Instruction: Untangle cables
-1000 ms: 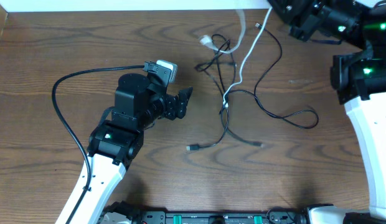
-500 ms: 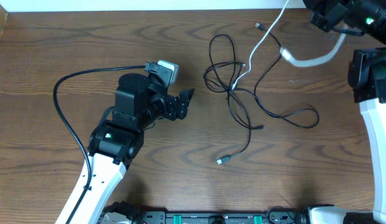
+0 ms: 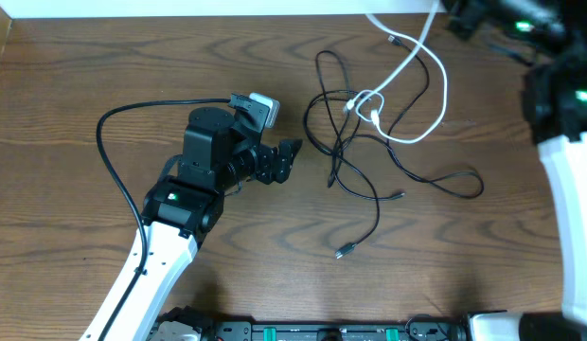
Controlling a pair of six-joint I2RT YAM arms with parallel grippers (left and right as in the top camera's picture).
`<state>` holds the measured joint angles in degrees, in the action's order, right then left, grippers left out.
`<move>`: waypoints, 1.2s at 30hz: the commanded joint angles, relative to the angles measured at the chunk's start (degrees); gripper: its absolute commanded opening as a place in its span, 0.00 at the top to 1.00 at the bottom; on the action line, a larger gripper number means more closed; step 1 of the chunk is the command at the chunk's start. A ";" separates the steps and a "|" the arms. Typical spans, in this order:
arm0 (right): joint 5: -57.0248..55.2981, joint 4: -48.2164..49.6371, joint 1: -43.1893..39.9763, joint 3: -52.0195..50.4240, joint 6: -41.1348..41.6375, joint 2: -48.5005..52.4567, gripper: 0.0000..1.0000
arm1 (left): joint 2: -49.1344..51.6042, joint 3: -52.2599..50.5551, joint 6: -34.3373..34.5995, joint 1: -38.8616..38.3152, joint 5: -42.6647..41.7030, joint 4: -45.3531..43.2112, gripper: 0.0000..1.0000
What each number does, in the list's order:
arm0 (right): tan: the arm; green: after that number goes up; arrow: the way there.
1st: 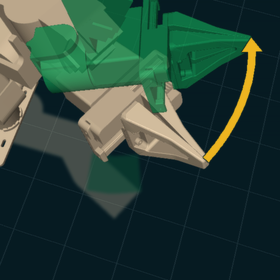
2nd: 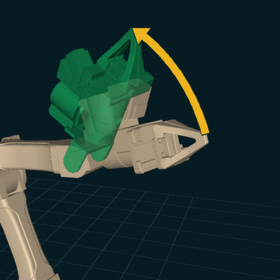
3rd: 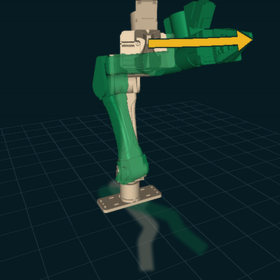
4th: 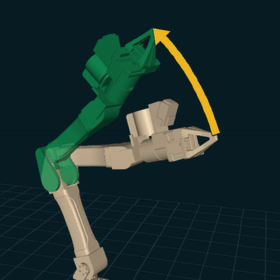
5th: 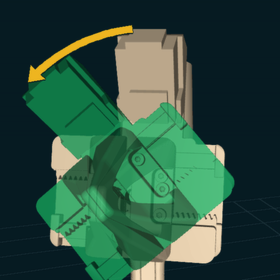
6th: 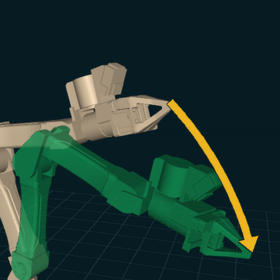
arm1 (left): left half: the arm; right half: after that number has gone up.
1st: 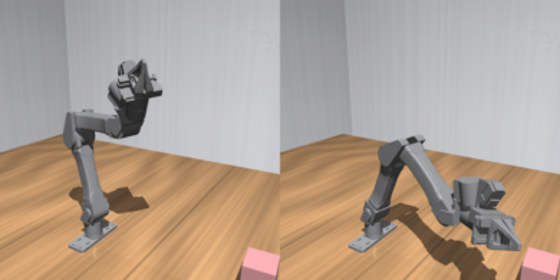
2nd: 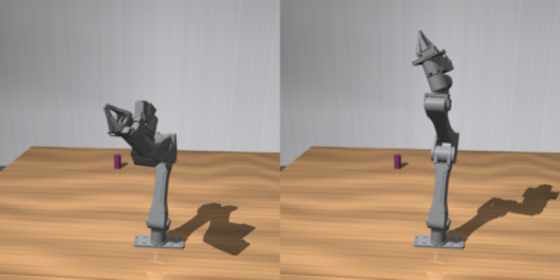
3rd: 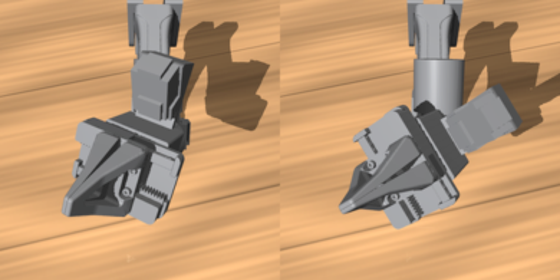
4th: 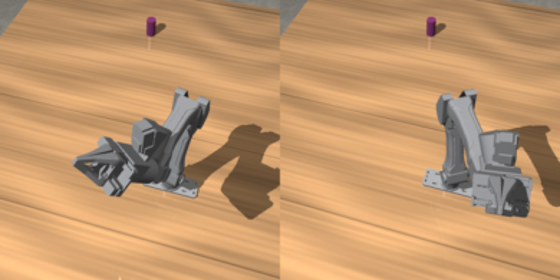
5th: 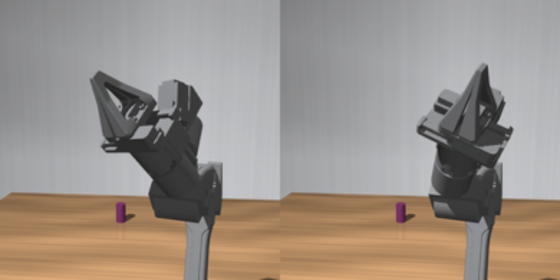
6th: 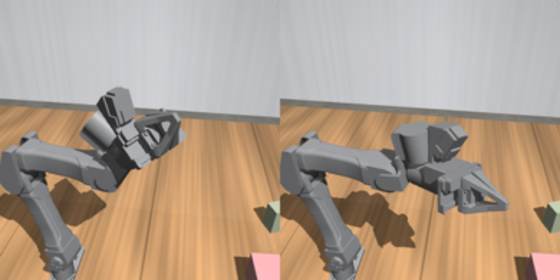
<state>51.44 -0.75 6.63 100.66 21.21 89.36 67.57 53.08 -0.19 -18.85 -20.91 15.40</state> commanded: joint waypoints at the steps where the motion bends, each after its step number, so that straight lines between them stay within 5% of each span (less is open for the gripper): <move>1: -7.87 -1.64 1.66 0.15 -10.80 4.50 0.99 | 0.17 1.46 -0.13 0.13 -0.98 -0.02 0.17; 16: -17.68 -2.75 -3.93 0.15 -10.56 7.17 0.99 | 0.17 1.46 -0.13 0.13 -0.96 0.04 0.16; 25: -32.83 -13.86 -14.40 0.15 -22.47 7.17 0.99 | 0.17 1.46 -0.13 0.13 -0.96 1.55 0.14; 26: -35.01 -15.34 -15.54 0.15 -23.82 7.17 0.99 | 0.17 1.46 -0.13 0.13 -0.96 1.55 0.02; 36: -55.67 -22.21 -26.25 0.15 -34.71 7.17 0.99 | 0.17 1.46 -0.13 0.13 -0.96 1.81 0.02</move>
<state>6.11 -22.55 -16.82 100.36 -7.90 97.56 67.57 53.08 -0.01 -18.85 -21.12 16.78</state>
